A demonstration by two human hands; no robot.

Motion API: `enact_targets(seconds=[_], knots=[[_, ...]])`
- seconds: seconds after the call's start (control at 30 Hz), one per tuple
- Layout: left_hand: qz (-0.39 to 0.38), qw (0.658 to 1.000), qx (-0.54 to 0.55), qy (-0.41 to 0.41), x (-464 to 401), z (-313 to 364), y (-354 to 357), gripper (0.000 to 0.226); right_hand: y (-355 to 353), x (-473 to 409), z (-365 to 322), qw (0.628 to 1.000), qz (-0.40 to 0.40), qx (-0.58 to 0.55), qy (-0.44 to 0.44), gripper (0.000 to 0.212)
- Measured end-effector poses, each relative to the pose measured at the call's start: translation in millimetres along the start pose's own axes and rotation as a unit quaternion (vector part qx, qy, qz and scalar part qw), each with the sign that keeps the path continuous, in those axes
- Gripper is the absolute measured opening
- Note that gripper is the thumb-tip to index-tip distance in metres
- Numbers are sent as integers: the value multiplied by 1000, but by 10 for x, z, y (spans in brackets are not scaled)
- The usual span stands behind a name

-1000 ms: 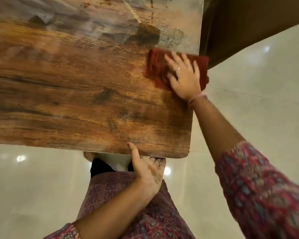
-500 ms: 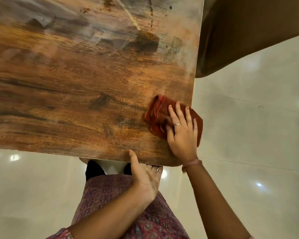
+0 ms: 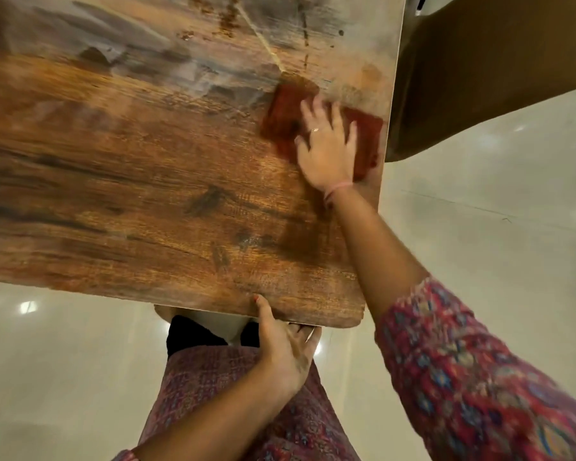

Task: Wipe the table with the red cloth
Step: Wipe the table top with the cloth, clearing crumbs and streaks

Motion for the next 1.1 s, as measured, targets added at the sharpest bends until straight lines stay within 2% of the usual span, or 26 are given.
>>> enact_targets(seconds=[0.1,0.2,0.27,0.37,0.43,0.47,0.53,0.6,0.7,0.8,0.87,0.97,1.03,1.1], knots=[[4,1000,-8,-9,2,18,-3,79,299,952,-360,983,-71,10,-169,61],[10,999,-35,-16,12,91,-36,72,264,1006,-266,960,-117,28,-251,58],[17,998,-53,-17,19,146,-72,70,113,545,-104,971,-95,48,-213,56],[21,997,-68,-26,11,196,-124,77,-207,-410,230,999,-31,29,-23,55],[26,997,-61,-31,14,217,-132,83,-353,-805,337,995,-7,-14,98,55],[30,997,-57,-32,12,223,-129,84,-347,-848,291,991,1,-29,130,55],[36,998,-53,-29,2,222,-121,82,-175,-638,54,993,16,-27,111,57],[41,998,-48,-26,-15,204,-98,80,67,-111,-223,1000,8,-19,7,59],[56,997,-35,-35,-20,189,-60,83,266,623,-328,990,-42,5,-136,58],[57,997,-34,-32,-4,197,-33,83,126,380,-144,981,-69,36,-179,55],[56,997,-37,-26,-11,202,-38,83,-39,-127,26,990,-44,51,-124,55],[58,998,-32,-24,-24,191,-72,85,-359,-819,409,999,-23,24,35,55],[52,998,-28,-21,-29,184,-80,84,-425,-926,549,994,-19,3,104,55],[49,998,-25,-13,-27,173,-77,80,-338,-708,522,992,7,0,127,55]])
Point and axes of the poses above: each hand's wrist, its own x-axis away from the middle knuckle, its own y-axis out of the palm, z = x × y, the point moved 2 cm from there along -x, towards the middle knuckle, and after that the axes turned 2 degrees about -x, right-handed, at the moved point
